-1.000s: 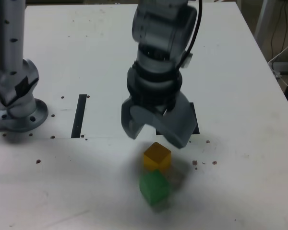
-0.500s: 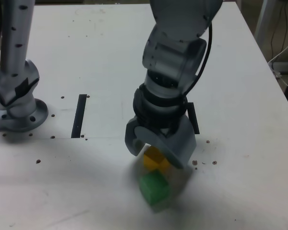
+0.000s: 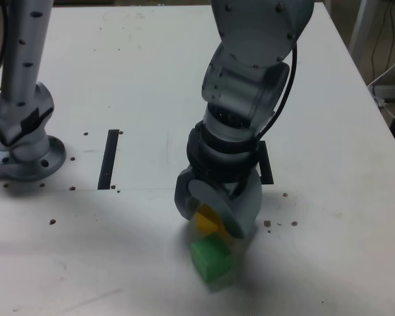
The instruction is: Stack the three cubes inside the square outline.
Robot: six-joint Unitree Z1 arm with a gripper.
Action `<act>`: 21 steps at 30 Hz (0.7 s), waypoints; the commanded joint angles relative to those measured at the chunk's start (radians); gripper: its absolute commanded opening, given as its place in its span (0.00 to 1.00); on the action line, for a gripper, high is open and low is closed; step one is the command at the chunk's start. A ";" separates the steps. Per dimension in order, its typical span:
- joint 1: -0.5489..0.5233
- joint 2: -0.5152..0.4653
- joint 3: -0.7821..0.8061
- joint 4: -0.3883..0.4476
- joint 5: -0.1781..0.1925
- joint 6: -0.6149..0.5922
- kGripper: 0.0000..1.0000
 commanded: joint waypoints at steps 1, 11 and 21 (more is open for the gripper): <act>-0.001 0.005 -0.003 -0.001 0.001 -0.002 0.22; -0.001 0.002 -0.002 -0.001 -0.002 -0.002 0.22; 0.000 -0.033 -0.017 0.046 0.004 -0.015 0.22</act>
